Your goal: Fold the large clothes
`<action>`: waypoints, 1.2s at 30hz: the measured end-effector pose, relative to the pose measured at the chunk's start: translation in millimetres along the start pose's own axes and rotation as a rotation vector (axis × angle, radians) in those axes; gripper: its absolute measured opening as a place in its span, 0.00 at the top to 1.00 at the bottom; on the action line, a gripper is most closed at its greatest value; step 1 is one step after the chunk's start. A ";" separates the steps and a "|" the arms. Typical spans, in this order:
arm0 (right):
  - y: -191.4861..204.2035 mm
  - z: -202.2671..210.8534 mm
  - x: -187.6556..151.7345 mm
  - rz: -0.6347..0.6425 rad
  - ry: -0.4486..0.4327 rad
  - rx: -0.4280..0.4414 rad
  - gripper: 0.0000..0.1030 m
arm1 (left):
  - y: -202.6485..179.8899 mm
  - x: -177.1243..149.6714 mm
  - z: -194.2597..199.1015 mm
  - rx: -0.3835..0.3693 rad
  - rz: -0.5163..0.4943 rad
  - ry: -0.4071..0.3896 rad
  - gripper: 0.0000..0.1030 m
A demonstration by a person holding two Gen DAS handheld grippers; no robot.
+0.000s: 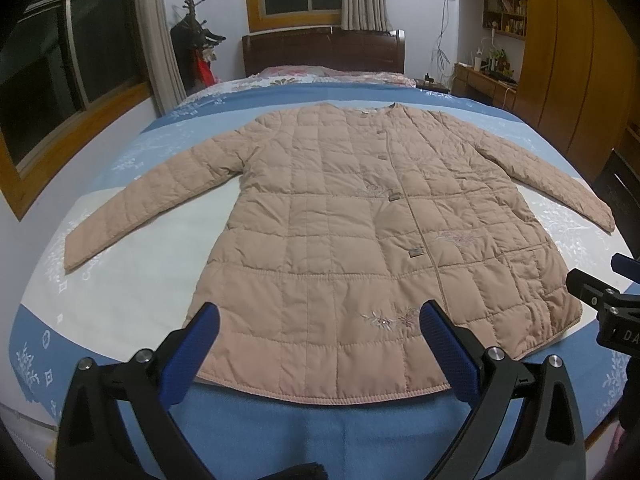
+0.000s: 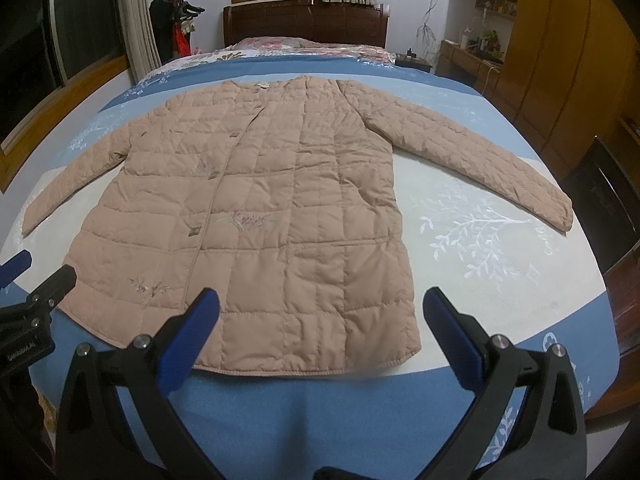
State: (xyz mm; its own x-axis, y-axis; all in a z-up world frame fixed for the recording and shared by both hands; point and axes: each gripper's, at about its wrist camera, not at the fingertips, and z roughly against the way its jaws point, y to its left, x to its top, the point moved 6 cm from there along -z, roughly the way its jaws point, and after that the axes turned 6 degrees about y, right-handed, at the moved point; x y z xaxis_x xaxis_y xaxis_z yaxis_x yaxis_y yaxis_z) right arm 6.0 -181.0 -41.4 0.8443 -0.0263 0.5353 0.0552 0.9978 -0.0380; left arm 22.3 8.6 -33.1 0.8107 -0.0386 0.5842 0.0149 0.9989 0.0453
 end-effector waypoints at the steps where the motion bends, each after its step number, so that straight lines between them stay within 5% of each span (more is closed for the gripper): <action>1: -0.6 0.8 -0.3 -0.001 -0.002 0.000 0.02 | -0.1 -0.1 0.4 0.000 0.001 -0.001 0.03; 36: -5.1 10.2 -3.5 -0.007 -0.024 -0.011 0.02 | -4.1 0.2 10.7 0.014 -0.005 -0.024 0.03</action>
State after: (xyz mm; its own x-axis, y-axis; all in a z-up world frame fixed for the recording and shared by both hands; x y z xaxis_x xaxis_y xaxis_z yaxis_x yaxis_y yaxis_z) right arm -2.7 -185.4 -34.5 0.8306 -0.0316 0.5560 0.0669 0.9968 -0.0433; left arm 16.1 4.3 -24.5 0.7964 -0.0445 0.6031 0.0107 0.9982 0.0595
